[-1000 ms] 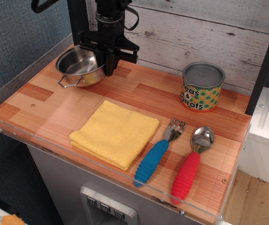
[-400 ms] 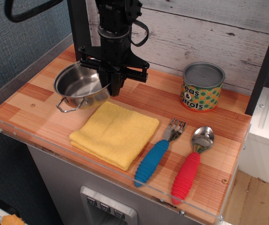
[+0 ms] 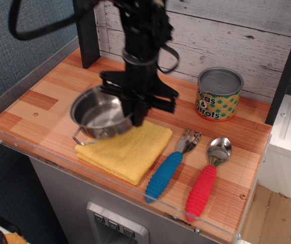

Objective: Take the vessel and place it on the yellow cloth.

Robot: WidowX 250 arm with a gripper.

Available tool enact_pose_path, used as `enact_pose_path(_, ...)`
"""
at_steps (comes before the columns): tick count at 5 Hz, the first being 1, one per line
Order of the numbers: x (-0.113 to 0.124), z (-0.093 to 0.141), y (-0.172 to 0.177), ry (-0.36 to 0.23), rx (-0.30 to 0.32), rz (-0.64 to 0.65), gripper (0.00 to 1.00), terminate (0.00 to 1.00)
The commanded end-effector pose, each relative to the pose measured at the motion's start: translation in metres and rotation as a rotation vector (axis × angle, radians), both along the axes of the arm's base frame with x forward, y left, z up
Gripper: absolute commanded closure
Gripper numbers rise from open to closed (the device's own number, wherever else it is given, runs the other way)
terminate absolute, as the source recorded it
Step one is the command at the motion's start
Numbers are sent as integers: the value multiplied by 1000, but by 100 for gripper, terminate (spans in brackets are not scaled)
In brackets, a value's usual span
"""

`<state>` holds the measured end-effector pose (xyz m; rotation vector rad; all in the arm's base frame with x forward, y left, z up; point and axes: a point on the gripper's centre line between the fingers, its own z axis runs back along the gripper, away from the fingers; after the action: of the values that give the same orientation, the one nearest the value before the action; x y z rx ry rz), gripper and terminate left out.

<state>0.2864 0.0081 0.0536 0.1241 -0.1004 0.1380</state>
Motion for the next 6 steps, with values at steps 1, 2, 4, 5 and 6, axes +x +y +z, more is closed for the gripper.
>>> enact_pose_path(1,3,5,-32,-18,20,-54,100,0)
enact_pose_path(2,0,-2,-33,-14,32,-62,100,0)
enact_pose_path(4,-1,-16,-32,14,64,-55,100,0)
enact_pose_path(5,-4,-22,-31,28,66,-64,100,0)
enact_pose_path(6,-5,-29,-30,45,61,-64,100,0)
